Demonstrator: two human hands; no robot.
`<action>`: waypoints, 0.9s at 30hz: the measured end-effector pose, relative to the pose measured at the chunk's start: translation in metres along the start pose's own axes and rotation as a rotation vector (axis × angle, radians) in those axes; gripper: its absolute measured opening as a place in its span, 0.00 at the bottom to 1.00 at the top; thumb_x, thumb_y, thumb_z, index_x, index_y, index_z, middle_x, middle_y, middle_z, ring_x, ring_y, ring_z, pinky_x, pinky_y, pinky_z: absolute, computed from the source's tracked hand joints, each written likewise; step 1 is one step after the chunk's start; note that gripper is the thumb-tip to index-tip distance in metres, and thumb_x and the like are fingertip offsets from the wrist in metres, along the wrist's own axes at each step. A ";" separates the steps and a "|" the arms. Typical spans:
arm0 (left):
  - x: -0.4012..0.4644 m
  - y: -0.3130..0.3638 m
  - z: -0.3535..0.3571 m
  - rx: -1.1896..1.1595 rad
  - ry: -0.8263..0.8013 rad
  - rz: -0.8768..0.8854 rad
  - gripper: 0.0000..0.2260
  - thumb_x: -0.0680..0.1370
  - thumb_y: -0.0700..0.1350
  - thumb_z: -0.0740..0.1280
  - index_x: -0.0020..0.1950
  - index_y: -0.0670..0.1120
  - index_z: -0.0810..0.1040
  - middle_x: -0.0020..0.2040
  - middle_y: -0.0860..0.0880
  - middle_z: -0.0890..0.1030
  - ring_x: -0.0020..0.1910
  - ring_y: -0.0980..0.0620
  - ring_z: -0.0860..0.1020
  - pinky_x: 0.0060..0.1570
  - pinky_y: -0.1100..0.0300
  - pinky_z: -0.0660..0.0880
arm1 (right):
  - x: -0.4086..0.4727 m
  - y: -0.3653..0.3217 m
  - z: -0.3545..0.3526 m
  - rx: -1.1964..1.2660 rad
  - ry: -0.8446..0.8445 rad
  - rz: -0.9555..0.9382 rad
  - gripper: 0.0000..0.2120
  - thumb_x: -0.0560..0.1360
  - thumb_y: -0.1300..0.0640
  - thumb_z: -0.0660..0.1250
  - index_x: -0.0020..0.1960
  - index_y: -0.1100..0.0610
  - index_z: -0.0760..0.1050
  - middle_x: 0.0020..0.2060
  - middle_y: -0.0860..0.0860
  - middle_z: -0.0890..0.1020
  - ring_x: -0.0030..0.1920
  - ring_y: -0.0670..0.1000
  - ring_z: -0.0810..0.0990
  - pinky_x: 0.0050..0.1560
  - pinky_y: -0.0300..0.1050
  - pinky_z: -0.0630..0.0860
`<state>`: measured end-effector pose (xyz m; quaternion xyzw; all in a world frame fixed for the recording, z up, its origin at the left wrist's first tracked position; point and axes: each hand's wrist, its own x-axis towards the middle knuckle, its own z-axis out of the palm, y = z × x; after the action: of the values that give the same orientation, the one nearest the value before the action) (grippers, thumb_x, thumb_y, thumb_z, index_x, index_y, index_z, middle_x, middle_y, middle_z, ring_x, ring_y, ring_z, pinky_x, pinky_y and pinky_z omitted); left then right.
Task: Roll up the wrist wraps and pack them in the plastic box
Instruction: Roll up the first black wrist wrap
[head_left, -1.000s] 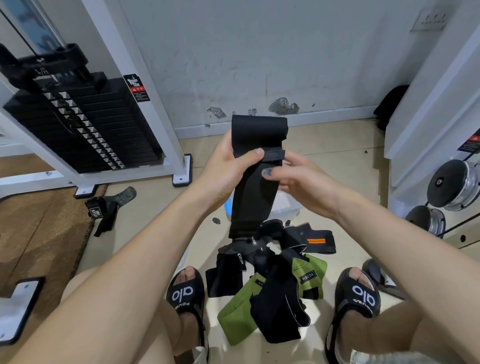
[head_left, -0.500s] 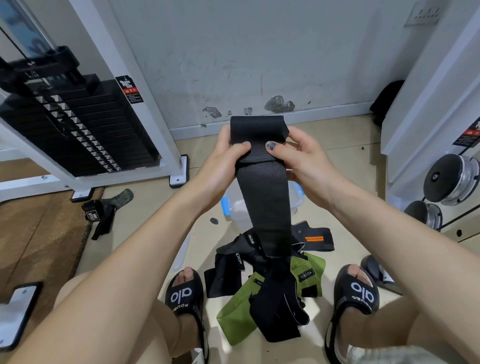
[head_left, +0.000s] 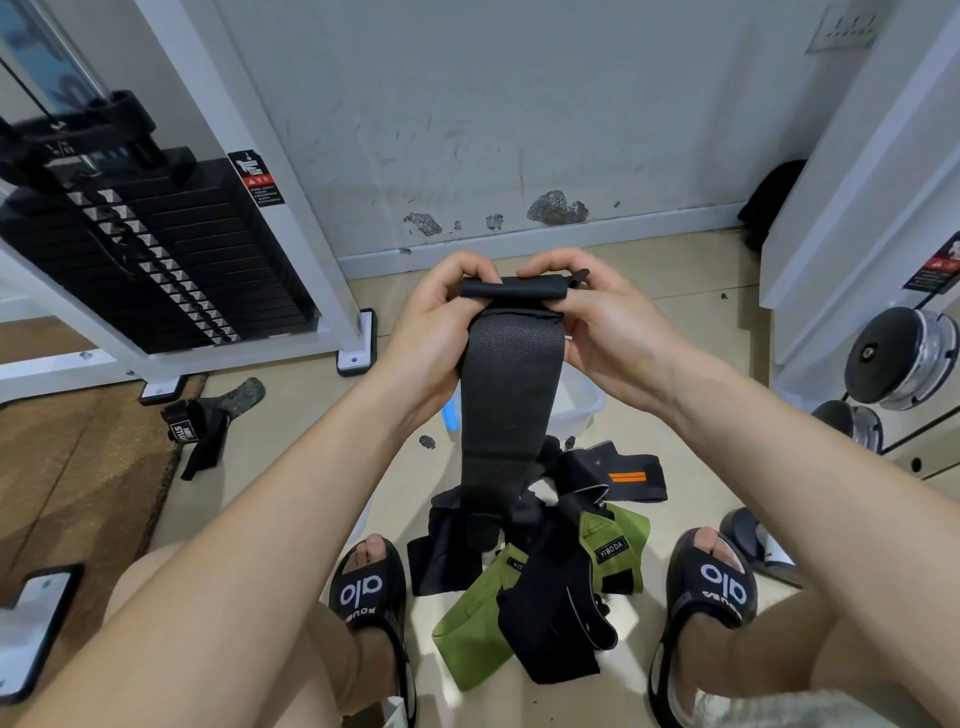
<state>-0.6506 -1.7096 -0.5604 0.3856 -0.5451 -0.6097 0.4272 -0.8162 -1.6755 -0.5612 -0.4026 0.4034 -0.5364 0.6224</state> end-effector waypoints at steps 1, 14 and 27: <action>0.000 0.000 0.000 0.000 0.002 0.003 0.15 0.80 0.28 0.60 0.43 0.47 0.73 0.38 0.46 0.76 0.34 0.51 0.74 0.30 0.62 0.69 | 0.000 0.000 0.001 0.028 -0.001 -0.006 0.13 0.80 0.73 0.59 0.53 0.58 0.77 0.41 0.50 0.82 0.39 0.47 0.82 0.40 0.39 0.80; 0.002 0.000 0.001 -0.081 0.081 -0.078 0.13 0.84 0.34 0.60 0.68 0.44 0.72 0.63 0.37 0.80 0.55 0.48 0.81 0.52 0.57 0.80 | -0.005 -0.002 0.005 0.034 0.081 0.006 0.17 0.83 0.63 0.59 0.70 0.63 0.73 0.55 0.56 0.81 0.50 0.54 0.83 0.51 0.49 0.83; 0.003 0.004 0.000 -0.092 0.116 -0.055 0.13 0.85 0.35 0.60 0.69 0.41 0.70 0.53 0.44 0.82 0.51 0.51 0.82 0.52 0.58 0.79 | -0.008 -0.007 0.006 0.095 0.194 -0.049 0.16 0.86 0.53 0.55 0.66 0.57 0.77 0.51 0.57 0.80 0.48 0.61 0.84 0.51 0.57 0.84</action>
<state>-0.6511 -1.7123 -0.5568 0.4150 -0.4801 -0.6223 0.4583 -0.8143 -1.6680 -0.5518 -0.3288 0.4259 -0.6065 0.5854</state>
